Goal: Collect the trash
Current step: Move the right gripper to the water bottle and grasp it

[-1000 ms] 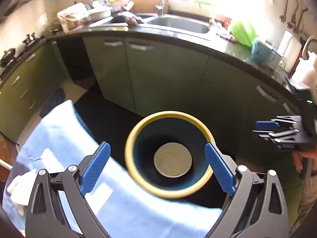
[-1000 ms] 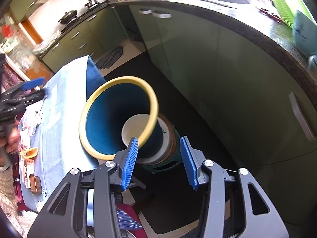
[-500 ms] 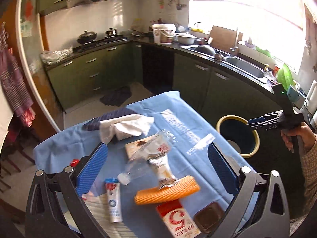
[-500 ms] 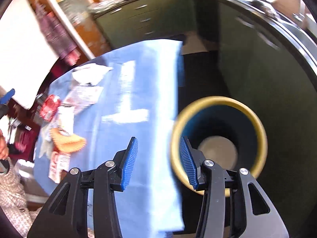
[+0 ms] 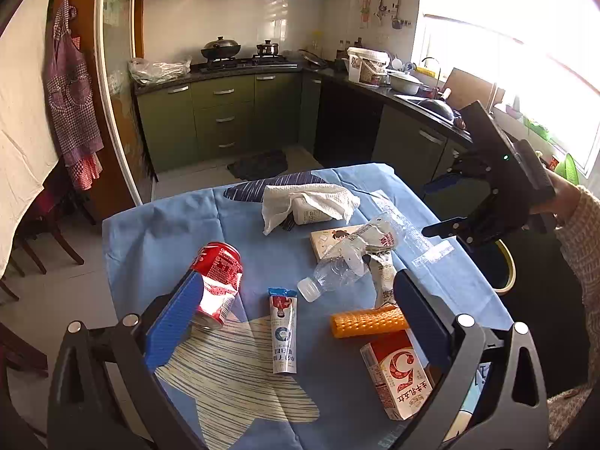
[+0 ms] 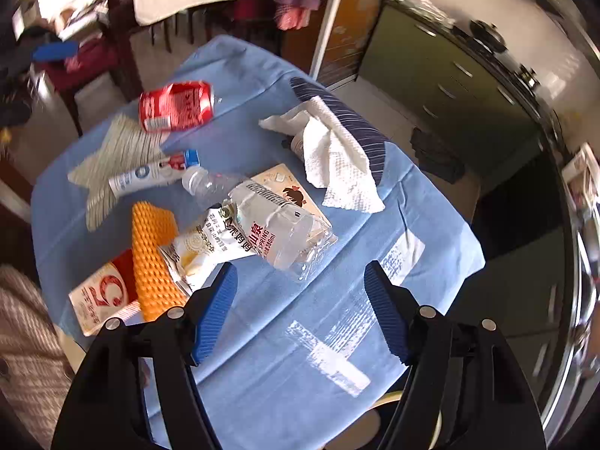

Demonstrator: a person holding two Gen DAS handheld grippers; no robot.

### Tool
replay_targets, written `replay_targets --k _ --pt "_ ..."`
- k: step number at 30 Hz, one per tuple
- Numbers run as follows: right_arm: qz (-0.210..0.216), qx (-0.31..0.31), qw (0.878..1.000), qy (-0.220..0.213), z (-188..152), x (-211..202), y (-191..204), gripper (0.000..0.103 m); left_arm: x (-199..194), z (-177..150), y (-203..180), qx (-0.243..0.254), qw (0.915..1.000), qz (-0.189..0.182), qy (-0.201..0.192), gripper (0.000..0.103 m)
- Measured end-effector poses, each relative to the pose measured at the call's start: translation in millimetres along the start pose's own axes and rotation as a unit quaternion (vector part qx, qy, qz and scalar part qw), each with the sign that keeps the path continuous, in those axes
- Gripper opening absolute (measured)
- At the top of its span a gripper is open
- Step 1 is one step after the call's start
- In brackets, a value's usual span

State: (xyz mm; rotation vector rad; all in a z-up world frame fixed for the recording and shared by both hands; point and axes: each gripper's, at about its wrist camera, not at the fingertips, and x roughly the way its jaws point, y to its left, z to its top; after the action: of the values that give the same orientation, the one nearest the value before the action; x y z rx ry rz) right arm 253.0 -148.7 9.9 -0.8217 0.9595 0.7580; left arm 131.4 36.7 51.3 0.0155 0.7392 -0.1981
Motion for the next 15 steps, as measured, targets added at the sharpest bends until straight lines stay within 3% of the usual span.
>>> replay_targets --k 5,15 --pt "0.004 -0.122 0.992 0.026 6.6 32.2 8.6 0.074 3.3 -1.1 -3.4 0.005 1.0000 0.002 0.004 0.096" --pt "0.049 -0.218 0.971 0.088 34.5 88.4 16.0 0.077 4.5 -1.4 -6.9 -0.001 1.0000 0.002 0.007 0.096"
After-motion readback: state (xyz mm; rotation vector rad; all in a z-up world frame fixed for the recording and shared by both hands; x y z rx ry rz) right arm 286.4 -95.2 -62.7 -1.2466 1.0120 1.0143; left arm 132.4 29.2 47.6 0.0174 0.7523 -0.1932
